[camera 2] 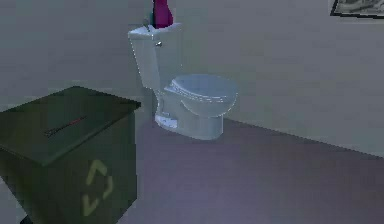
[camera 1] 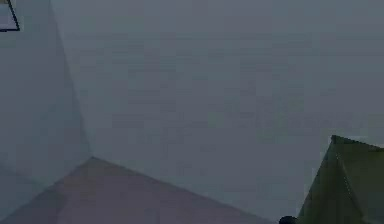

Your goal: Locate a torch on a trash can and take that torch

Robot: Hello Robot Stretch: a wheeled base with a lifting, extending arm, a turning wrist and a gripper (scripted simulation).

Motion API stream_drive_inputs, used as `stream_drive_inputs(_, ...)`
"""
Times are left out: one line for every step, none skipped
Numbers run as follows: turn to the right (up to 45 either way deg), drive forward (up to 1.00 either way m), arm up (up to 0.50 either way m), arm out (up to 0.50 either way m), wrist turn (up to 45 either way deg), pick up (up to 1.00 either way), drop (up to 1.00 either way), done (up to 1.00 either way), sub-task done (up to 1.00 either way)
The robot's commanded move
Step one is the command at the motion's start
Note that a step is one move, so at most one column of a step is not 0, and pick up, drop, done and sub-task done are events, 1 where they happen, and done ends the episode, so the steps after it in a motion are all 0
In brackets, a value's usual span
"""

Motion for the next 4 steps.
stream_drive_inputs(-24.0,0.0,0.0,0.0,0.0,0.0,0.0,0.0,0.0)
stream_drive_inputs(-3.0,0.0,0.0,0.0,0.0,0.0,0.0,0.0,0.0)
stream_drive_inputs(45.0,0.0,0.0,0.0,0.0,0.0,0.0,0.0,0.0)
stream_drive_inputs(12.0,0.0,0.0,0.0,0.0,0.0,0.0,0.0,0.0)
